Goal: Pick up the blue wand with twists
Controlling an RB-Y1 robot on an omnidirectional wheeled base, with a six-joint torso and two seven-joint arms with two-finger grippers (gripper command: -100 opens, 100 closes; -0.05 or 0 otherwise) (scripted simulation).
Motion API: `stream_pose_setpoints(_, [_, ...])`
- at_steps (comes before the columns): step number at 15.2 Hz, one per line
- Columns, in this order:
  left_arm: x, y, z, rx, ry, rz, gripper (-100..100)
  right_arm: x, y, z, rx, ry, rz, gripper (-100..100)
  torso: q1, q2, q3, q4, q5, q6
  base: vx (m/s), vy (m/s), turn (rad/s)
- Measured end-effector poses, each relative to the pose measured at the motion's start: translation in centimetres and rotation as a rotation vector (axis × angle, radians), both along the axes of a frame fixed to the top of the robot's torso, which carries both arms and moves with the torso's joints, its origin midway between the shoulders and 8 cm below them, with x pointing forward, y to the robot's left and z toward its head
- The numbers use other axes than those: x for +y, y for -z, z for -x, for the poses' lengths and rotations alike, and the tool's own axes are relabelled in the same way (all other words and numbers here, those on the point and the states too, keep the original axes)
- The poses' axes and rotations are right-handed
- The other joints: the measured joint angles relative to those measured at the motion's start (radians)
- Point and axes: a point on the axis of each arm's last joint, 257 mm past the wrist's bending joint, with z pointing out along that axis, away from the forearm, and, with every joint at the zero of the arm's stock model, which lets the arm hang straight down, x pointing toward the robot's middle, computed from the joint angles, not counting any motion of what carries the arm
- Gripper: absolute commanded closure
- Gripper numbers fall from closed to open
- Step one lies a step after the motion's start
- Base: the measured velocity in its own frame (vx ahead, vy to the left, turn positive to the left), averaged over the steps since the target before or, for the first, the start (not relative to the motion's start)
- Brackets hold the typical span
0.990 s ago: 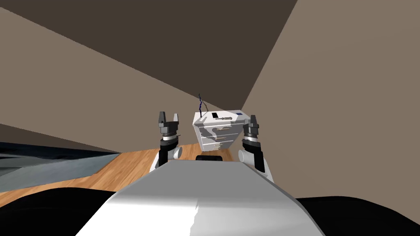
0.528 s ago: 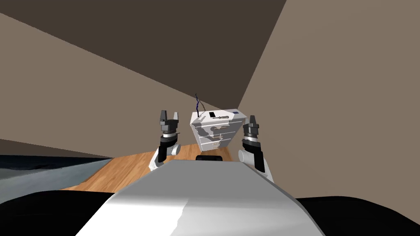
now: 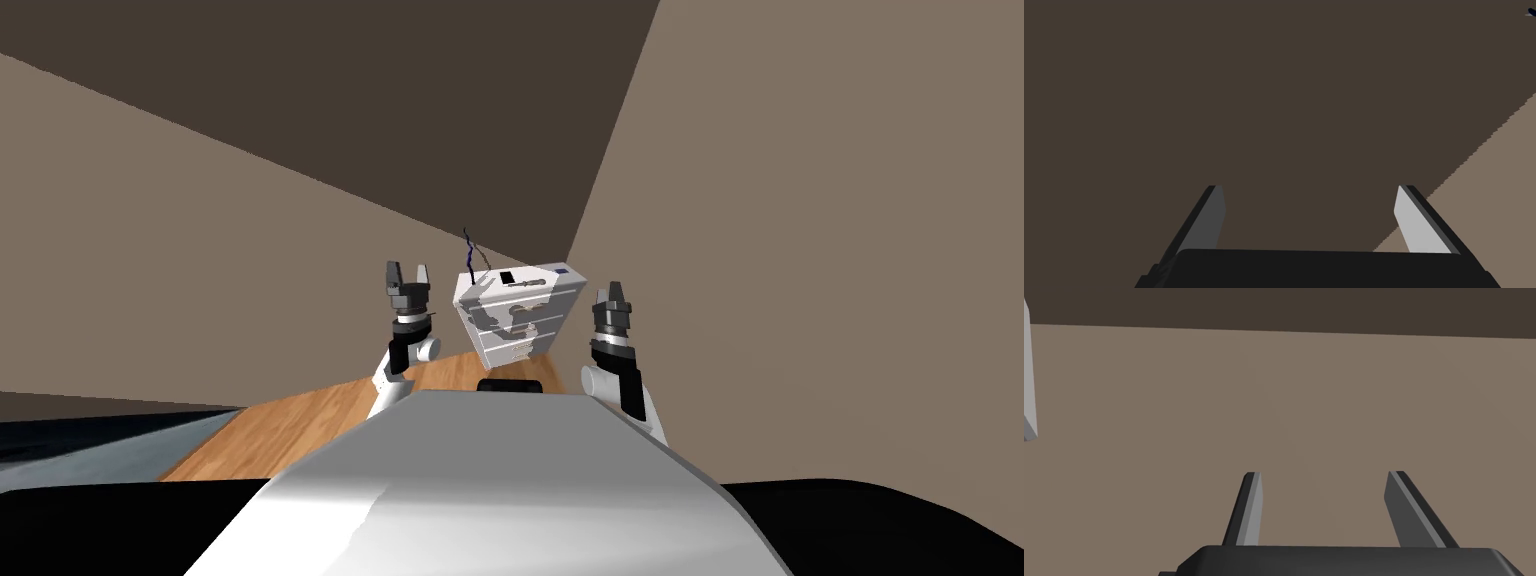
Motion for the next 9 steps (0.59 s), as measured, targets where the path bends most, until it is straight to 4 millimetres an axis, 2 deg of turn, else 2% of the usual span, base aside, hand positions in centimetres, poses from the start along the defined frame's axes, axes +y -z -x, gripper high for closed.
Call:
stream_pose_setpoints(7, [3.9,-1.8,-1.8,-0.087,-0.087,0.057,-100,0.0,0.0,0.0,0.0,0.0,0.0,0,0.0,0.0,0.0,0.0,0.0,0.0,-0.036,-0.029,-0.153])
stream_pose_setpoints(9, [4.8,-2.3,-2.3,-0.109,-0.106,0.077,-100,0.0,0.0,0.0,0.0,0.0,0.0,0,0.0,0.0,0.0,0.0,0.0,0.0,-0.032,-0.02,-0.076])
